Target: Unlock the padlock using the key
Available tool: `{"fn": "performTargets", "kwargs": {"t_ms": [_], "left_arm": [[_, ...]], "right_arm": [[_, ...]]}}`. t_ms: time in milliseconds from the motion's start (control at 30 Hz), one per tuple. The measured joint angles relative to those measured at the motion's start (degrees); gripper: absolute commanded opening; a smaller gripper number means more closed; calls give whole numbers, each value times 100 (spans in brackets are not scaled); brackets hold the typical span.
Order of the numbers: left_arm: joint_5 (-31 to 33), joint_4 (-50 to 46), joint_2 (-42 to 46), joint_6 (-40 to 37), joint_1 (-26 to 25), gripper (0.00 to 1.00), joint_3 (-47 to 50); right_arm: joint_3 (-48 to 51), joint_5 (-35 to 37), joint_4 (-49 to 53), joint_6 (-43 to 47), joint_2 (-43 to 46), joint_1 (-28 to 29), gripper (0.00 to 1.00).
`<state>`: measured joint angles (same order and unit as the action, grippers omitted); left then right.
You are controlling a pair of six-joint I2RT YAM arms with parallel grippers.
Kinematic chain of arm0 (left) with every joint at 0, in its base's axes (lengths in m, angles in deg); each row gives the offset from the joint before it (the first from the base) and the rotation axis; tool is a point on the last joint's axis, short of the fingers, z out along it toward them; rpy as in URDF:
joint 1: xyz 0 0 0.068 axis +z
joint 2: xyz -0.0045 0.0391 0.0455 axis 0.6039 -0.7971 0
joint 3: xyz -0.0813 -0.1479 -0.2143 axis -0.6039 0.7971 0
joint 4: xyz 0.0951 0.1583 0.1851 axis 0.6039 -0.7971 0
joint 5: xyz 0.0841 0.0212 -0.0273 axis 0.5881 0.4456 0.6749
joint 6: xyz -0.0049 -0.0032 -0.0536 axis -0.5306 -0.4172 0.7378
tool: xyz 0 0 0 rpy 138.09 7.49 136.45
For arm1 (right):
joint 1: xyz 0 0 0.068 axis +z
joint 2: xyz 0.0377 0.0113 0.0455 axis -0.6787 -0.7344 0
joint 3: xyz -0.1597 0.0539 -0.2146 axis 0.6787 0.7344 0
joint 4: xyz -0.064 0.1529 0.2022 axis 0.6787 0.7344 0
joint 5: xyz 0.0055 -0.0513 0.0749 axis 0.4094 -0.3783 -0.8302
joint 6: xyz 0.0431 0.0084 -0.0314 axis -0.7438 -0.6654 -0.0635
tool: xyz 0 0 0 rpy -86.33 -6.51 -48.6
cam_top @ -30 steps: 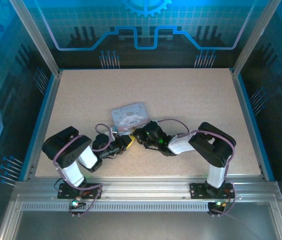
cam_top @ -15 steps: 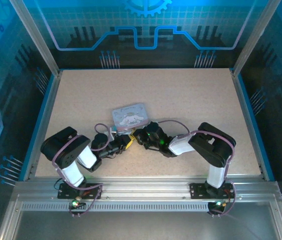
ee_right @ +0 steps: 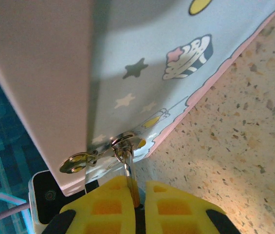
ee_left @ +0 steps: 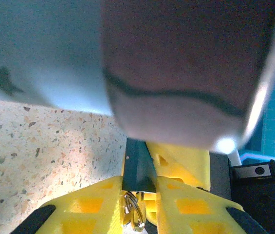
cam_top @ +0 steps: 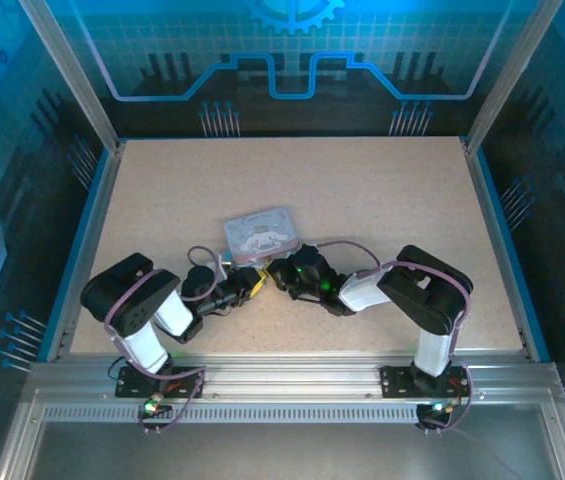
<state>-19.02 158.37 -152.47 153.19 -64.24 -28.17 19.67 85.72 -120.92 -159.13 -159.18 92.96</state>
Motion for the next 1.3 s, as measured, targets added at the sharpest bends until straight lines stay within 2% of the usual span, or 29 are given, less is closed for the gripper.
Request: {"fn": "performTargets", "kwargs": {"t_ms": [233,567,800,933,1067,1300], "left_arm": [[-17,-7,0,0,11,0,11],[4,-2,48,-109,-46,0,44],[514,-39,129,-658,-540,0,42],[852,-260,334,-1078,-820,0,42],[1172,-1008,901,-1635,-997,0,31],[1982,-3641,2487,-3047,-1355,0,-367]], "right_arm": [[-22,24,61,35,2,-4,0],[-321,26,1003,284,227,-2,0],[-844,105,2741,835,608,-2,0],[-986,129,3307,1051,741,-2,1],[-1154,22,3626,1185,739,-2,4],[-1458,-197,3974,1364,651,-2,7]]}}
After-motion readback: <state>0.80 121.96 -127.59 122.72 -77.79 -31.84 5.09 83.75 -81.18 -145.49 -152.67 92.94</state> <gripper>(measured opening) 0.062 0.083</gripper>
